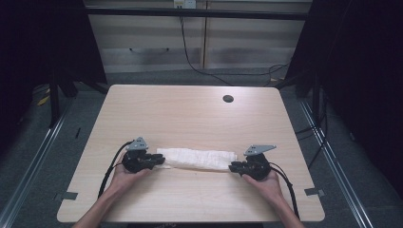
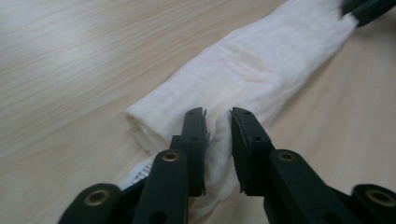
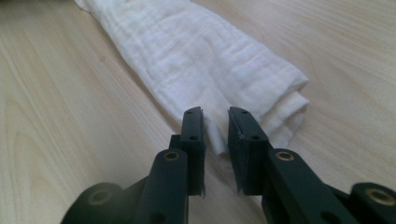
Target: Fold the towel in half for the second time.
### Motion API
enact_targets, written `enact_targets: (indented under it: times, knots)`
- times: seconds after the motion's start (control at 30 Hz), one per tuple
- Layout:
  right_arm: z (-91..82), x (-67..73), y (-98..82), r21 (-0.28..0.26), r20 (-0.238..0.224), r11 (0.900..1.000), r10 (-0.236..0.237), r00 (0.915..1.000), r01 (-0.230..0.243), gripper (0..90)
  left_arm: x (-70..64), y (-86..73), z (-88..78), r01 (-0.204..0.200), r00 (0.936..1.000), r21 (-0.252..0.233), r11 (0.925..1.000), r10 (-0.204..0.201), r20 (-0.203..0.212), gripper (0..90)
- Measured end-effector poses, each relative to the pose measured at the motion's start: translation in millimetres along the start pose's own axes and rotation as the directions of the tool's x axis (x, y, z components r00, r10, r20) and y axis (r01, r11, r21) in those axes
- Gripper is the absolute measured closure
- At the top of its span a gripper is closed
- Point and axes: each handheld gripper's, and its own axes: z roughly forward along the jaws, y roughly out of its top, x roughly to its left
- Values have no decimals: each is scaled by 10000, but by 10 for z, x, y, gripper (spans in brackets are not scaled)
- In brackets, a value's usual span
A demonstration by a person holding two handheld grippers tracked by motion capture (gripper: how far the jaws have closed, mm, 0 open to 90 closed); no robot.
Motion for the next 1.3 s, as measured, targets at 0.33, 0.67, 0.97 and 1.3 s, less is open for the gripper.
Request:
enact_targets:
  times: [0.33,0.67,0.97,1.3]
  knots:
    - [-375,39,15,-1487,-117,9879,426,9990,-439,566,-137,38,-363,75,9997,-690,9976,-90,-206,520]
    - [-786,-19,-102,-2607,622,9602,1203,9908,-1002,427,-204,-59,-715,312,9914,-871,9957,-419,-1241,346]
    - [-952,-58,-317,-2548,1517,9588,1677,9741,-1254,354,-179,-352,-846,666,9870,-595,9960,-745,-1427,190]
    - [-1139,-130,-610,-3178,2133,9290,2651,9403,-1898,292,-103,-588,-836,1310,9755,-524,9900,-1382,-1712,237]
